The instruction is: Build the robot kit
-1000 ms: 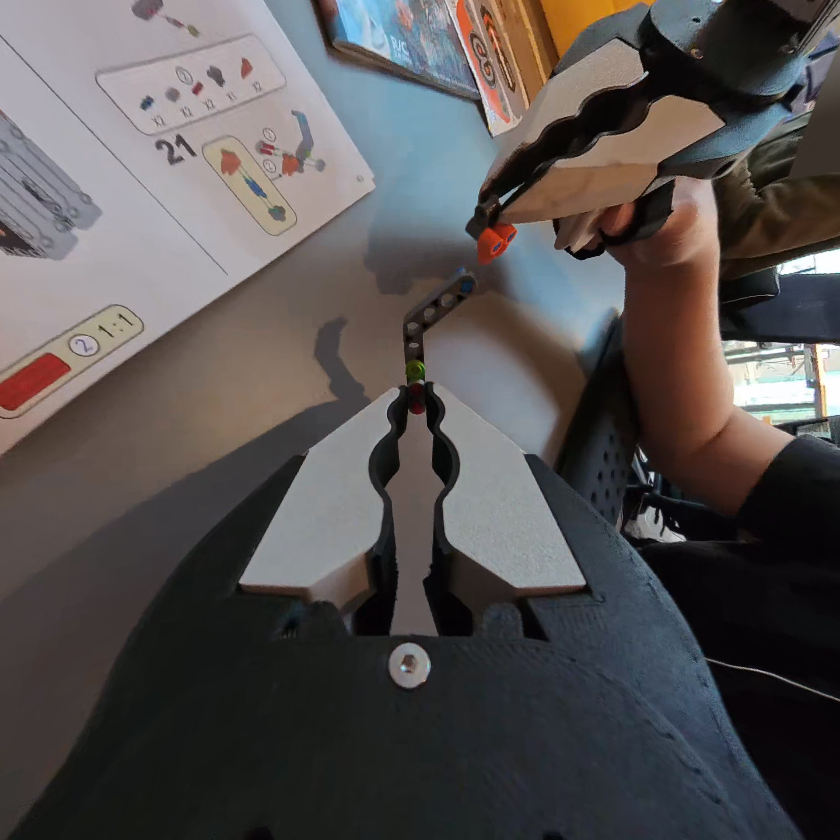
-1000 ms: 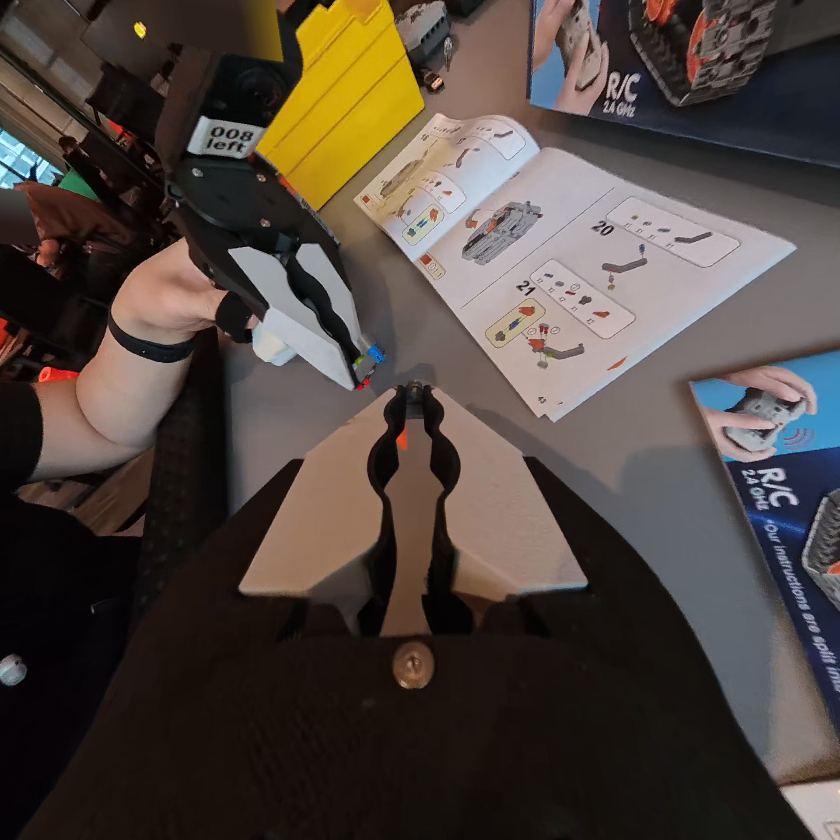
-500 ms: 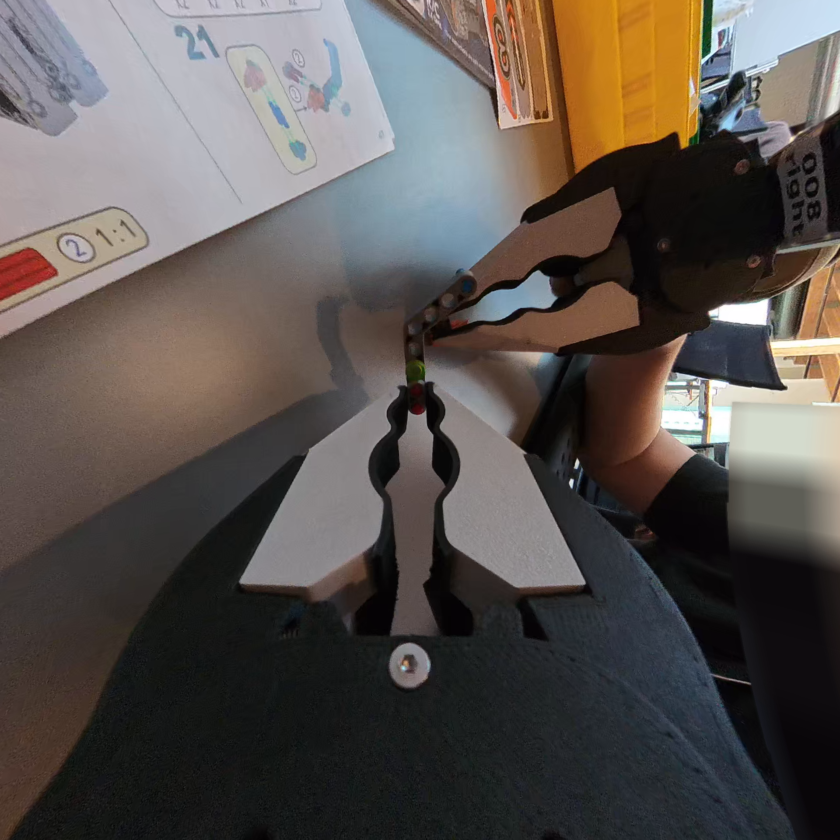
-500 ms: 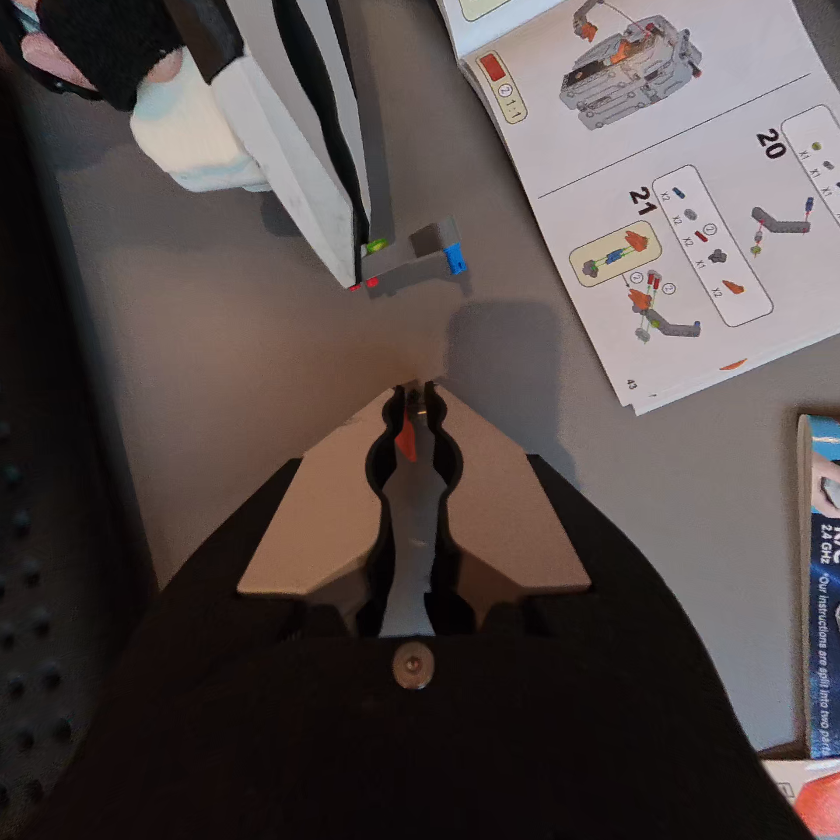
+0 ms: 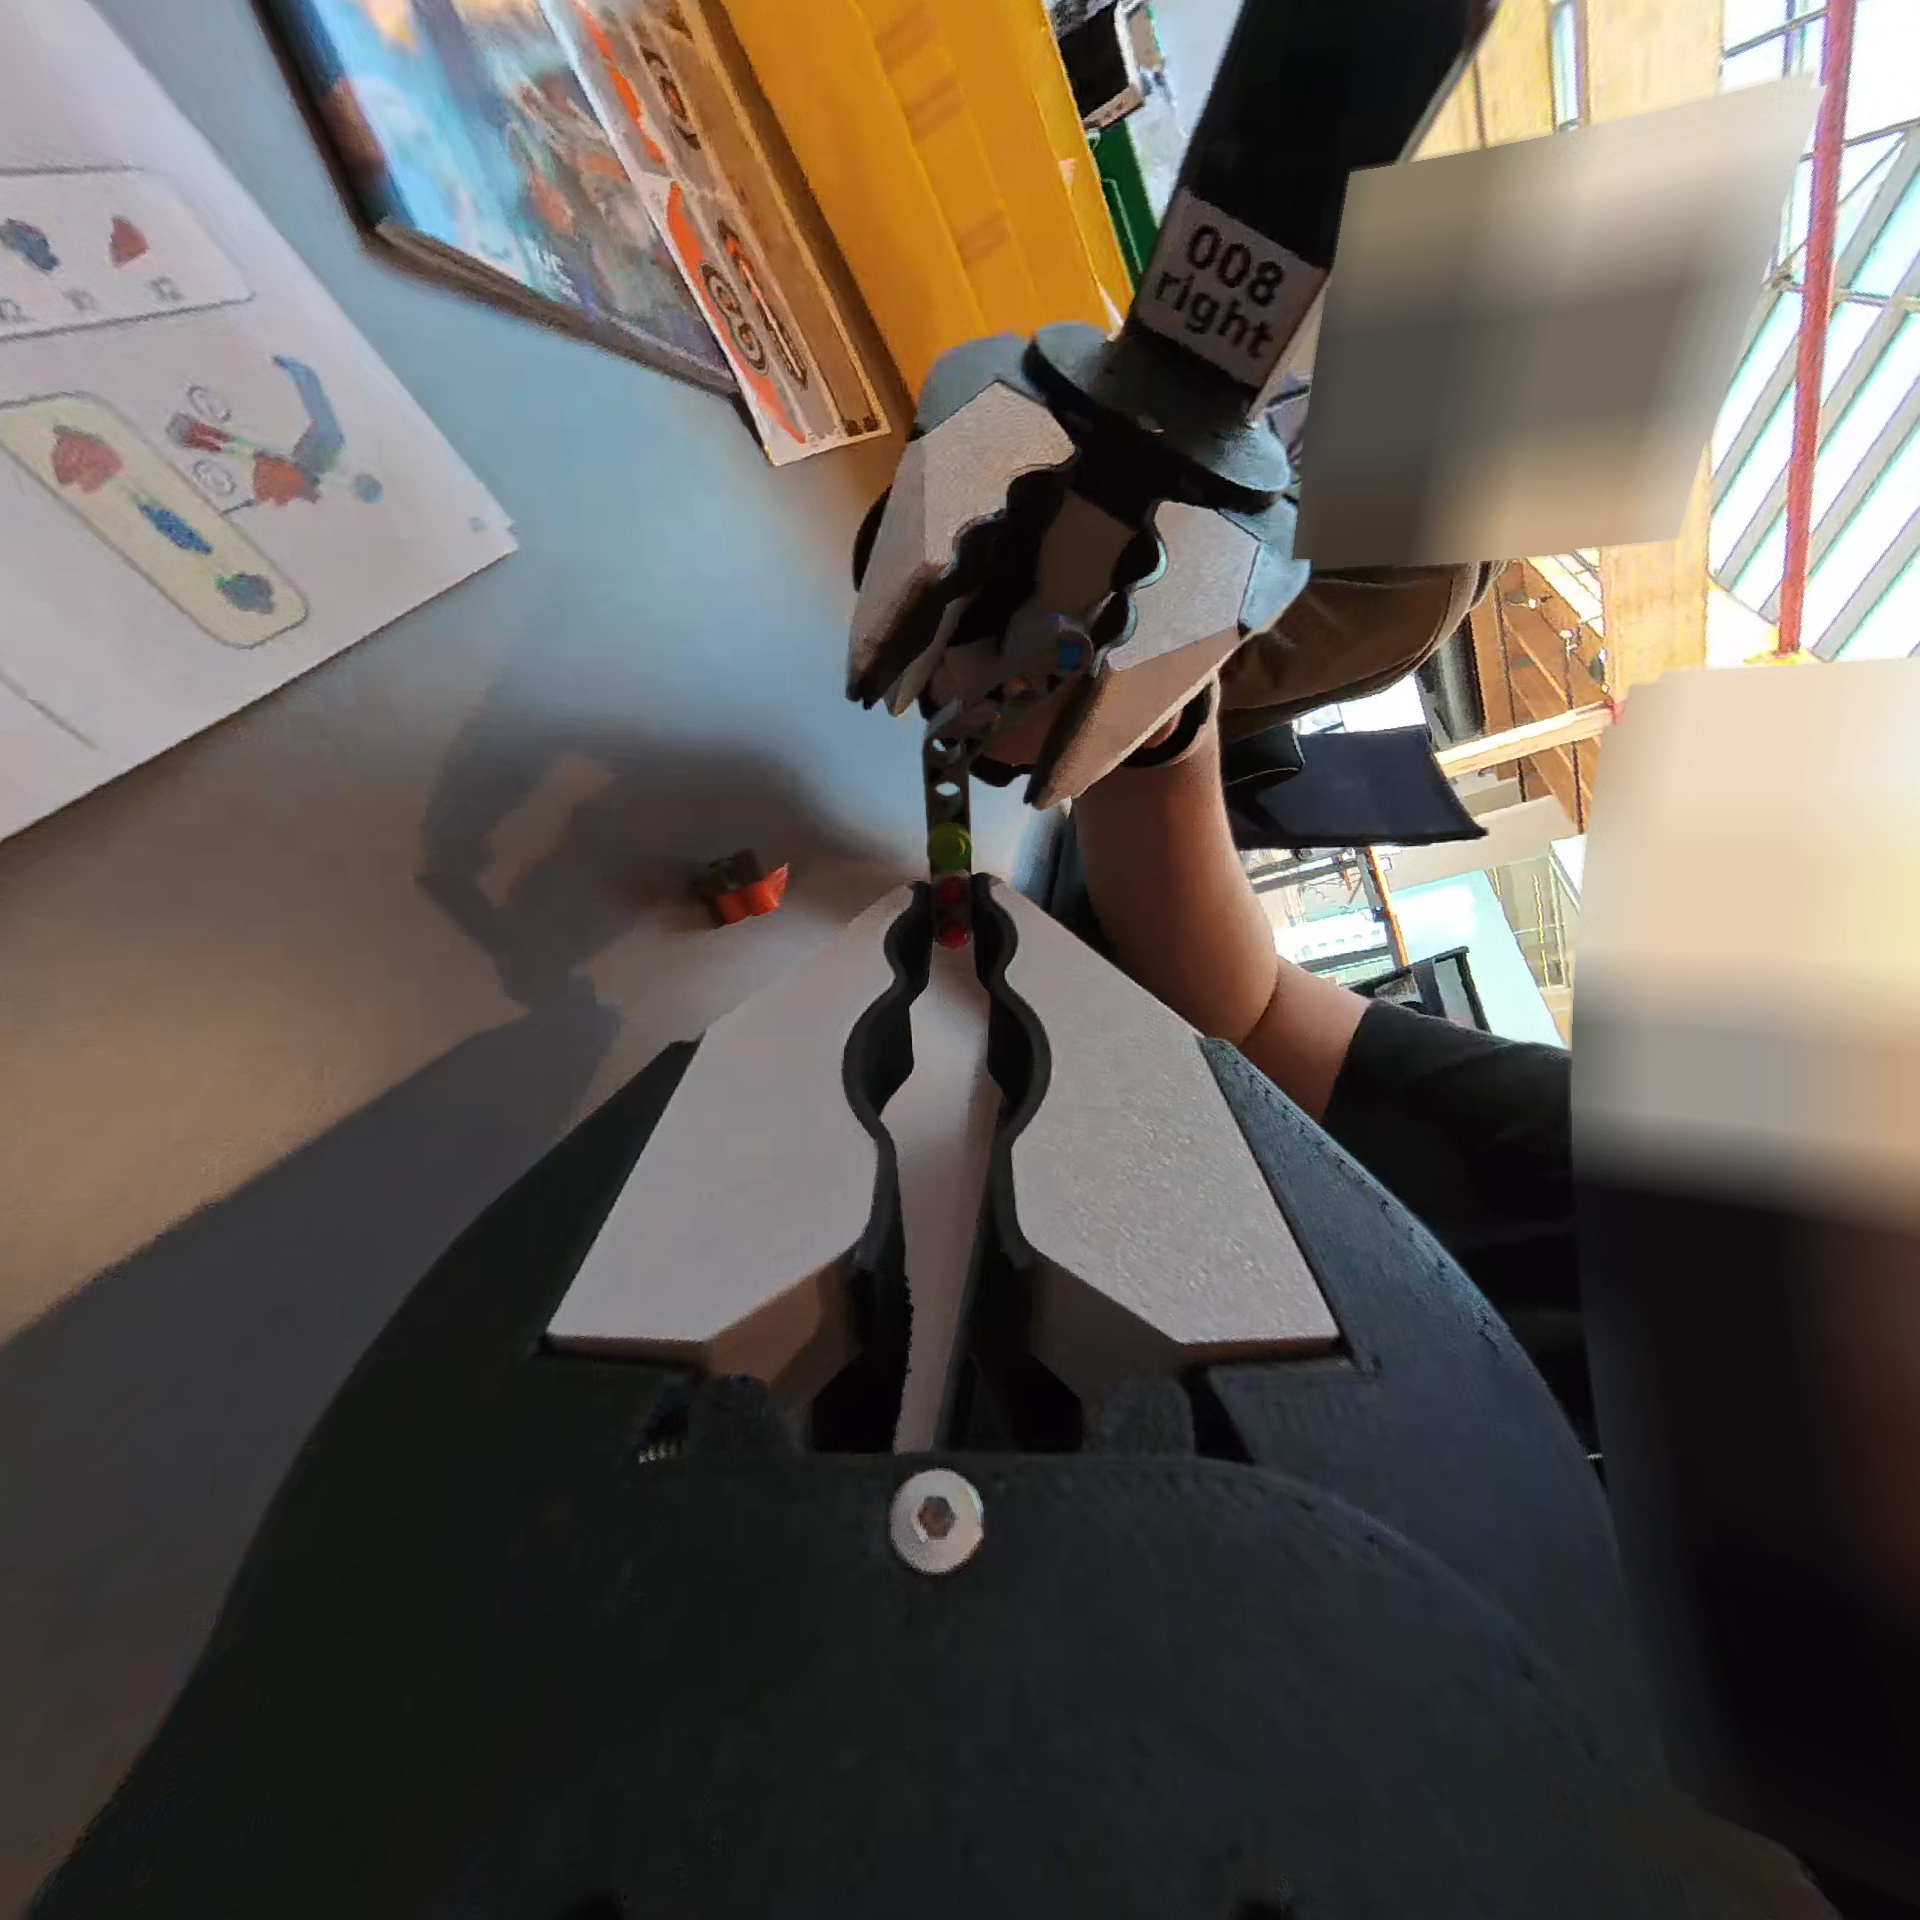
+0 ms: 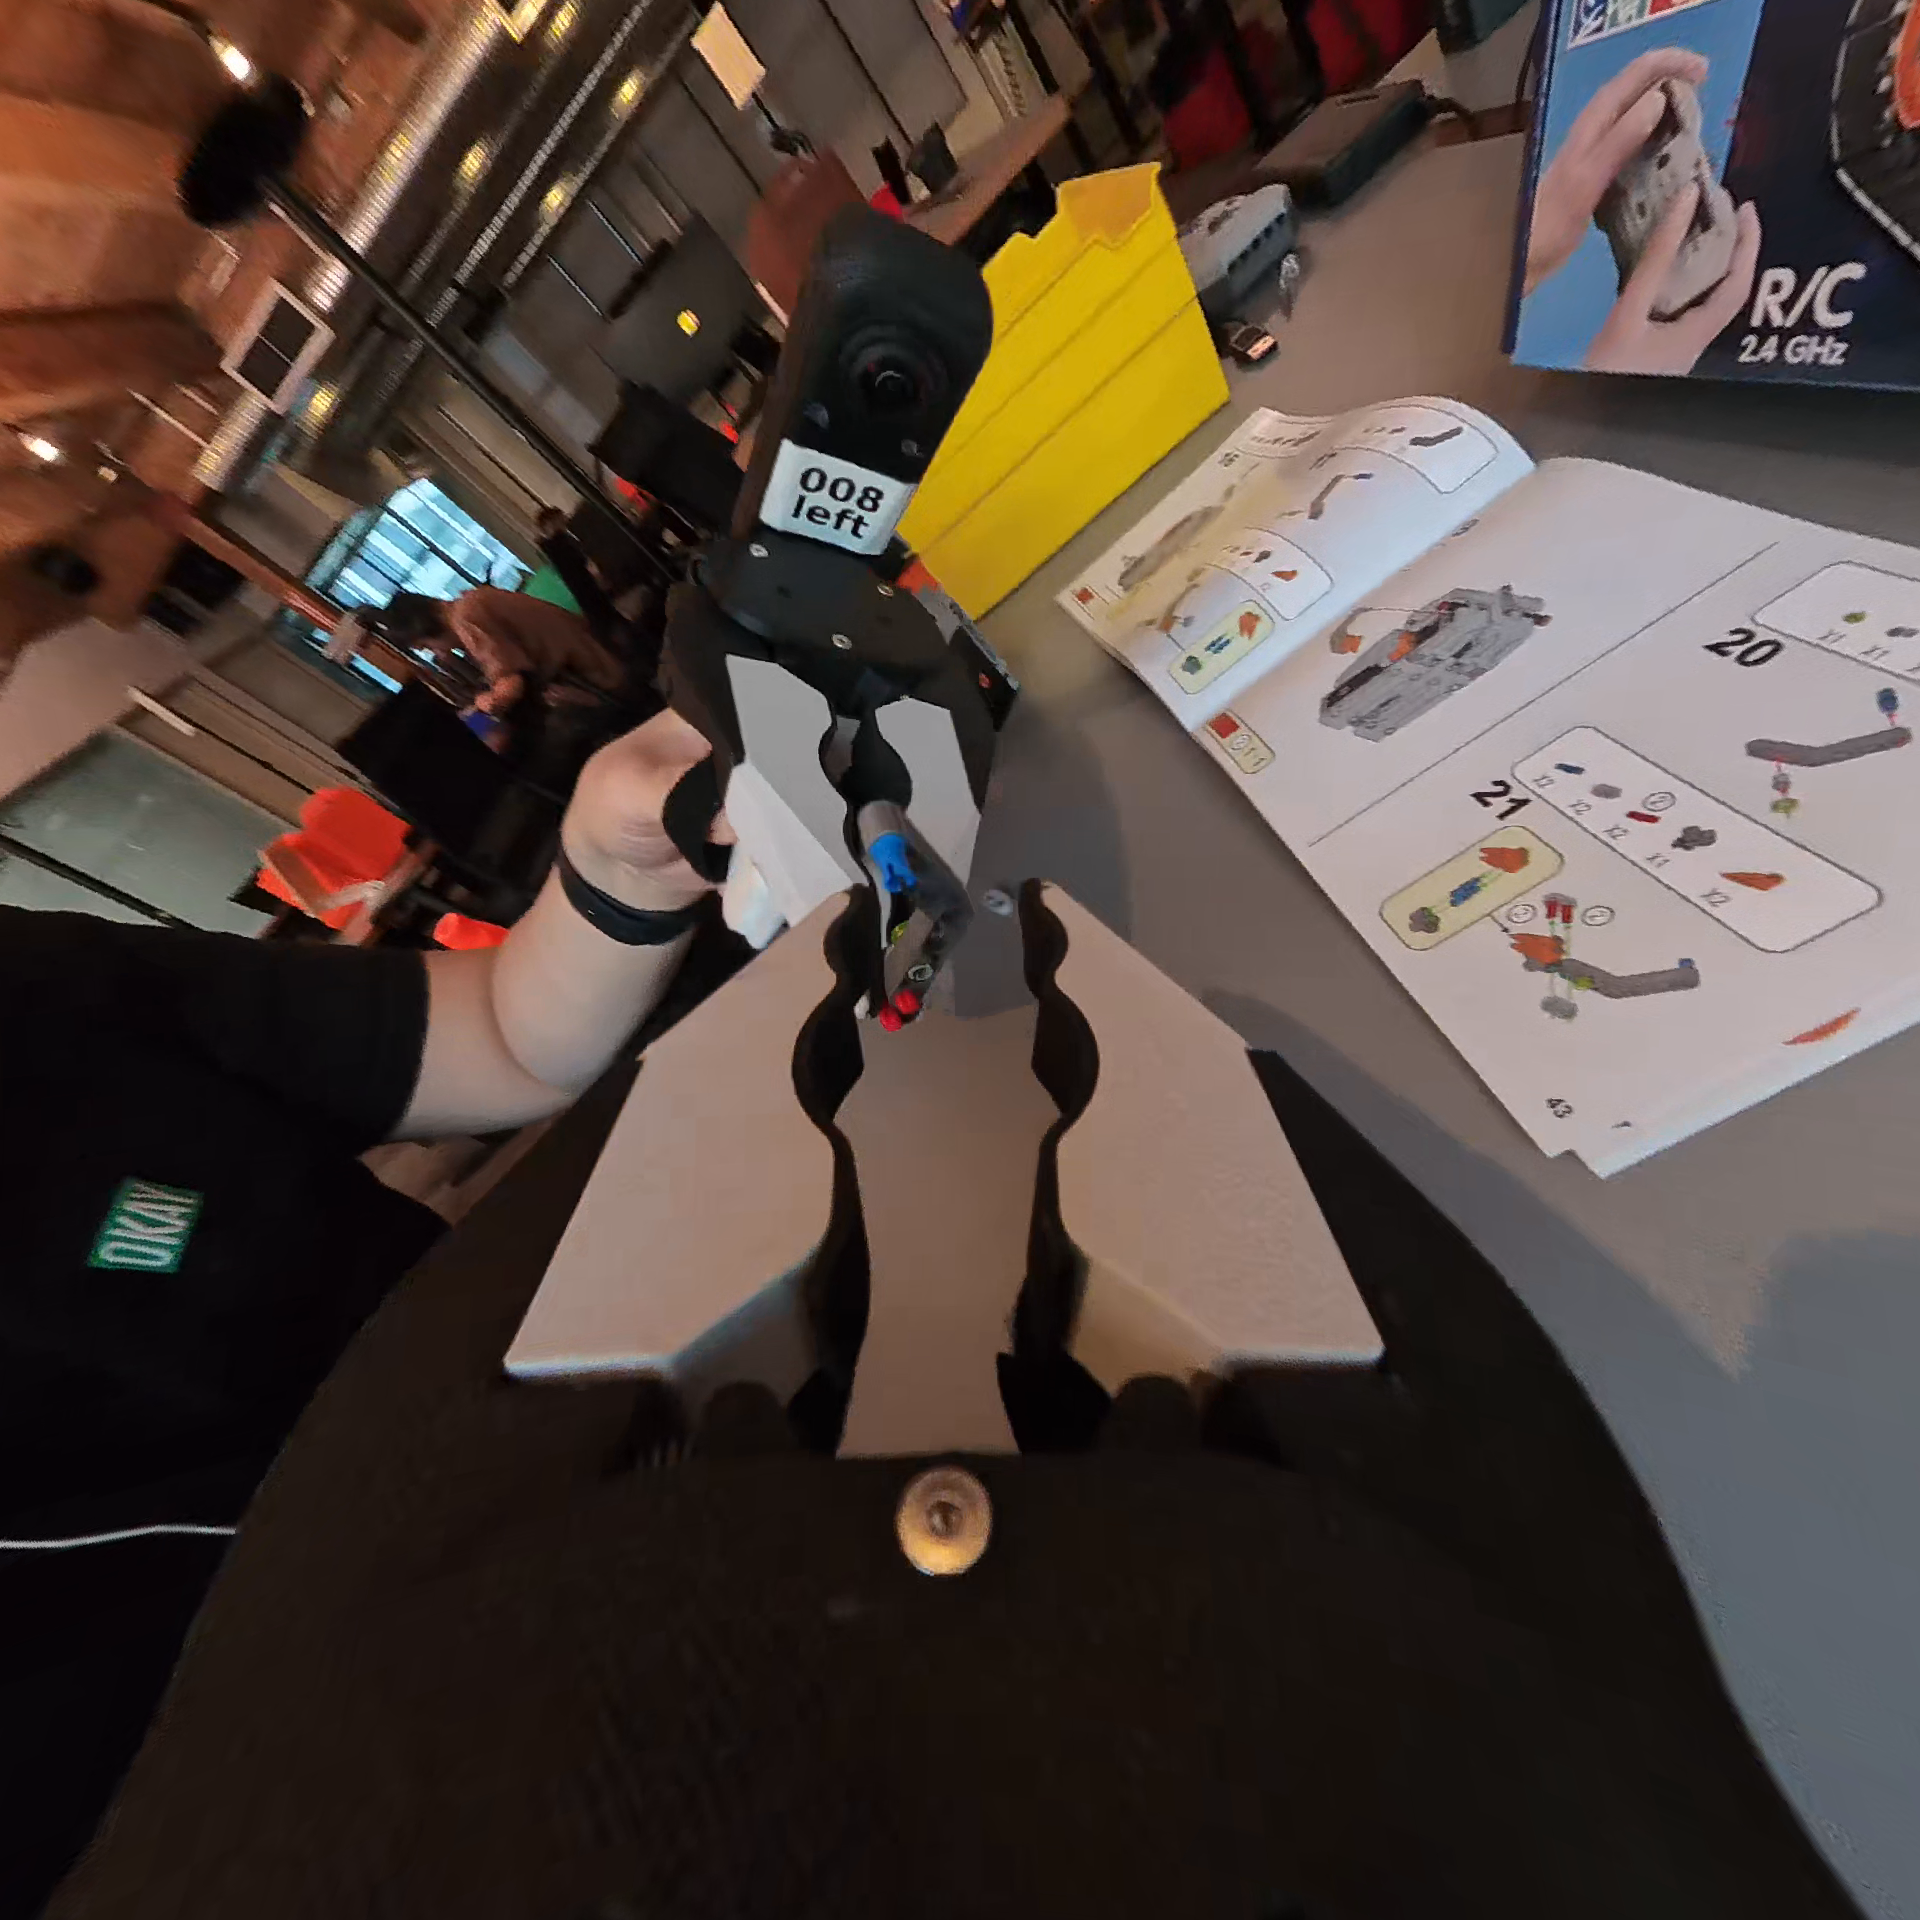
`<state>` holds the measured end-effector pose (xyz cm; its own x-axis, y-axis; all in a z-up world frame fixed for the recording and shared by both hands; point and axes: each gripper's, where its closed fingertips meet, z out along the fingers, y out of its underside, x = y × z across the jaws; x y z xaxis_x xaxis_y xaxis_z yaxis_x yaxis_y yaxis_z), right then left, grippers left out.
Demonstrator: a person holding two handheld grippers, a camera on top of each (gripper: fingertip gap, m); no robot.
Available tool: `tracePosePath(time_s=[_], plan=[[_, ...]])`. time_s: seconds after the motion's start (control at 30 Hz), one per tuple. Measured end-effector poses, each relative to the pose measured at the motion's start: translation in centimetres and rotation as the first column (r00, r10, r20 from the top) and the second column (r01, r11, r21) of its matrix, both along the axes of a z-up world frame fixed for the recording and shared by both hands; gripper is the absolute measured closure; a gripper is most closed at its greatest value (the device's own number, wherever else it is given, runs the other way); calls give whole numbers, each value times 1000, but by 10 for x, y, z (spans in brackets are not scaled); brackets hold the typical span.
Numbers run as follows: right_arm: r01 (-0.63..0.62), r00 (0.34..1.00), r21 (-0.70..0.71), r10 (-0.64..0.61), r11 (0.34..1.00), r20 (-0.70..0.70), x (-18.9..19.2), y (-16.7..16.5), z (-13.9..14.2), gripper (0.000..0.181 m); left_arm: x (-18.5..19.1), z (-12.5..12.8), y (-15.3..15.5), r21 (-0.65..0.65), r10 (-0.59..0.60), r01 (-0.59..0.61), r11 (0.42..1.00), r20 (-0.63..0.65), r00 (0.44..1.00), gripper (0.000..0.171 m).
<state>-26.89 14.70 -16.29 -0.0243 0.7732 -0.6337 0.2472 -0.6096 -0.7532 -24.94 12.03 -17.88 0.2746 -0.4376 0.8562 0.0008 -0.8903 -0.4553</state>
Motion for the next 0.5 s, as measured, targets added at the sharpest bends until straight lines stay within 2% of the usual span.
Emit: tracePosePath(time_s=[0.07, 0.2, 0.27, 0.3, 0.33, 0.43, 0.5], plan=[[-30, 997, -89, 24, 996, -68, 1, -4, 9, 169, 3, 7, -2, 34, -13, 12, 999, 25, 1000, 166], [-57, 995, -136, 45, 989, -93, 6, -3, 11, 173, 8, 23, -6, 49, -55, 49, 998, 126, 990, 159], [-25, 992, -160, 5, 987, -127, 9, 3, 18, 173, 0, 13, 0, 7, -15, 14, 1000, 81, 997, 127], [-19, 990, -167, -5, 986, -143, 11, 5, 22, 173, -4, 12, 5, 4, 12, -12, 1000, 79, 997, 119], [-13, 990, -156, -9, 988, -143, 13, 6, 23, 173, -6, 16, 8, 12, 27, -29, 1000, 107, 994, 121], [3, 991, -105, -18, 994, -135, 15, 8, 24, 173, -7, 30, 8, 25, 11, -16, 1000, 200, 980, 142], [8, 990, -85, -20, 996, -141, 14, 8, 26, 173, -2, 35, 3, 15, -19, 16, 1000, 244, 970, 143]])
